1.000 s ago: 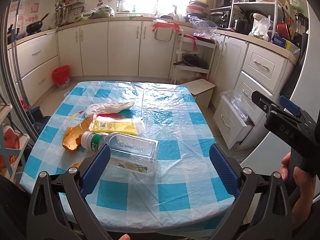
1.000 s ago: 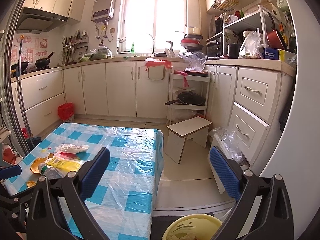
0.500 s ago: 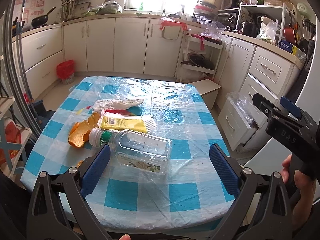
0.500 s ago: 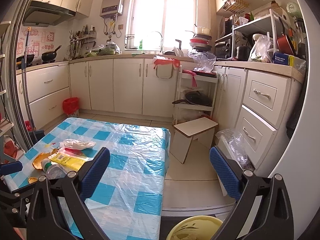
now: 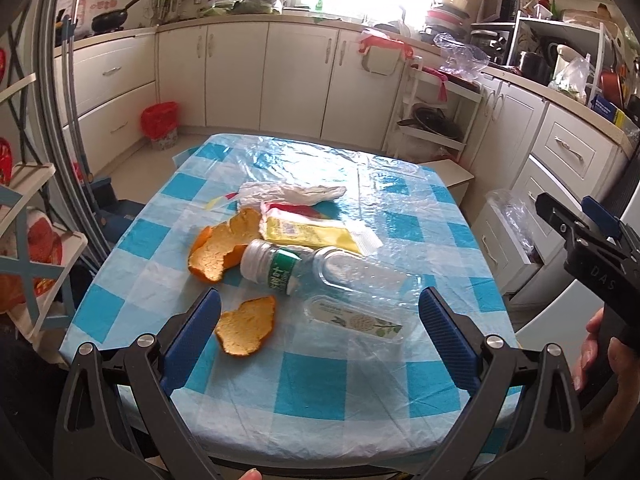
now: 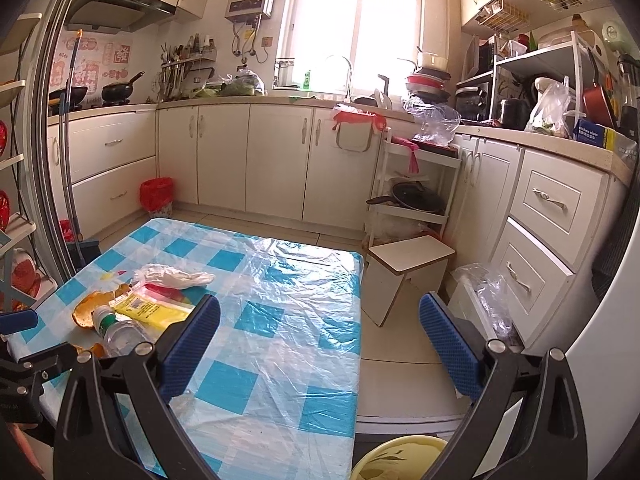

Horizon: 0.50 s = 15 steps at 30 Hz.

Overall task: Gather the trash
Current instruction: 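Move both open tools back over the remaining peels and plastic bottle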

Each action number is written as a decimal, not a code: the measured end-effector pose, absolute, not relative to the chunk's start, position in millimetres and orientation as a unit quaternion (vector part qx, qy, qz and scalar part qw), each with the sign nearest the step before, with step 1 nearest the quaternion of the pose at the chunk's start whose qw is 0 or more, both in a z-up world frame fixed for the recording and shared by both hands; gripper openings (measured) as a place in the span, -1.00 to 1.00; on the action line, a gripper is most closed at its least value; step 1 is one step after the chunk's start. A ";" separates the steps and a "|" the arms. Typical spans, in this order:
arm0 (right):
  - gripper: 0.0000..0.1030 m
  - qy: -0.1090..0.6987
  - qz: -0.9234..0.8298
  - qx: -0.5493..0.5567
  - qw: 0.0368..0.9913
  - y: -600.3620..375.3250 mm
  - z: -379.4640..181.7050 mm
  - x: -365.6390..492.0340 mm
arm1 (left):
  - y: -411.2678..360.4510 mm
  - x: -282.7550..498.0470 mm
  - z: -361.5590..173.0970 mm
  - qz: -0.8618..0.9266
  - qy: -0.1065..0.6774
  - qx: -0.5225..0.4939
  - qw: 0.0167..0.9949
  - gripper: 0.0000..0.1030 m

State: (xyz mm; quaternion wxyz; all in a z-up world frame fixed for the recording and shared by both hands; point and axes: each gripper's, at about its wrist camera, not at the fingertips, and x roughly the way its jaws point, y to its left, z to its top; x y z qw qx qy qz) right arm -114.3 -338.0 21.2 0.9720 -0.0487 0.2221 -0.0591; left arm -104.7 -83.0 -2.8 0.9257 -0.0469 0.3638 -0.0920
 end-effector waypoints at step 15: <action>0.86 0.245 -0.023 -0.086 0.965 -302.5 9.1 -98.3 | -27.2 -78.6 -42.6 -0.046 0.414 -0.085 0.905 0.85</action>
